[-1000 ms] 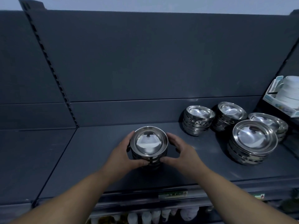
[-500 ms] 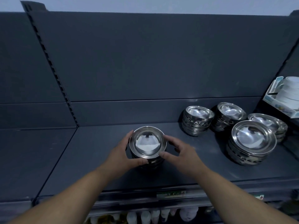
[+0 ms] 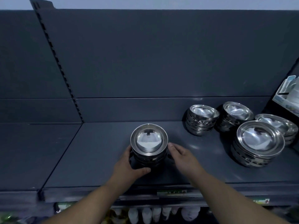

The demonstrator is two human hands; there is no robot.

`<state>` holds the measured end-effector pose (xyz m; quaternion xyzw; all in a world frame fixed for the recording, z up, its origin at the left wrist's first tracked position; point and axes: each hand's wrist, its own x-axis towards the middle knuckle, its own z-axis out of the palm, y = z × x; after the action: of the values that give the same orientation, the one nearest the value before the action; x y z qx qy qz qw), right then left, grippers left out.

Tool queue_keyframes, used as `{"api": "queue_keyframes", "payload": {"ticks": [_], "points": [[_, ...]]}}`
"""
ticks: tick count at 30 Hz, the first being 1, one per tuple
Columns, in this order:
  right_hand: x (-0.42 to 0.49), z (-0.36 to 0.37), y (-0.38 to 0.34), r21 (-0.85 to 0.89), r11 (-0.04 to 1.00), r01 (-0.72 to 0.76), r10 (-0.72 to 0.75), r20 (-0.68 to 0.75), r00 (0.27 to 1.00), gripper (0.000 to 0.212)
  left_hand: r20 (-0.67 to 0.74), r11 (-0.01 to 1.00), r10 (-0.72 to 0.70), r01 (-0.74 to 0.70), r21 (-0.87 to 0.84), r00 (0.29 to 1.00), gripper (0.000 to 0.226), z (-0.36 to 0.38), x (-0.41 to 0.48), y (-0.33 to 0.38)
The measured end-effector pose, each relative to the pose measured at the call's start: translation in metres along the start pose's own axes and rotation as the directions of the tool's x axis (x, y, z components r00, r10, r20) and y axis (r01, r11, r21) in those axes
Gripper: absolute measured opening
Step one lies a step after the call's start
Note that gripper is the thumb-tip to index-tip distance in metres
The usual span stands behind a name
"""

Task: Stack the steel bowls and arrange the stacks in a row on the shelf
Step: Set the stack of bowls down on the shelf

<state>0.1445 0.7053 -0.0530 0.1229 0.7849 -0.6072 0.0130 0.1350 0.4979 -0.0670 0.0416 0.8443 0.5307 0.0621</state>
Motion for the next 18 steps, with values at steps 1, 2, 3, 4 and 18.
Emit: {"api": "queue_keyframes", "payload": {"ticks": [1, 2, 3, 4, 18], "points": [[0.000, 0.000, 0.000, 0.000, 1.000, 0.009, -0.009, -0.008, 1.000, 0.014, -0.016, 1.000, 0.000, 0.000, 0.000, 1.000, 0.098, 0.003, 0.000, 0.001], [0.000, 0.000, 0.000, -0.004, 1.000, 0.017, -0.017, -0.014, 1.000, 0.015, -0.030, 1.000, -0.004, 0.003, -0.003, 1.000, 0.095, 0.004, 0.000, 0.003], [-0.001, 0.000, 0.001, -0.012, 1.000, 0.024, -0.024, -0.016, 1.000, 0.017, -0.042, 1.000, -0.008, 0.007, -0.006, 0.999, 0.093, 0.005, 0.001, 0.004], [-0.002, 0.000, 0.002, -0.023, 0.999, 0.031, -0.032, -0.015, 0.999, 0.022, -0.054, 1.000, -0.011, 0.011, -0.007, 0.998, 0.092, 0.006, 0.002, 0.003], [-0.005, -0.010, 0.004, -0.035, 0.993, 0.114, -0.110, 0.090, 0.990, 0.039, -0.085, 0.998, 0.020, -0.026, -0.059, 0.996, 0.094, 0.006, 0.008, -0.001]]}}
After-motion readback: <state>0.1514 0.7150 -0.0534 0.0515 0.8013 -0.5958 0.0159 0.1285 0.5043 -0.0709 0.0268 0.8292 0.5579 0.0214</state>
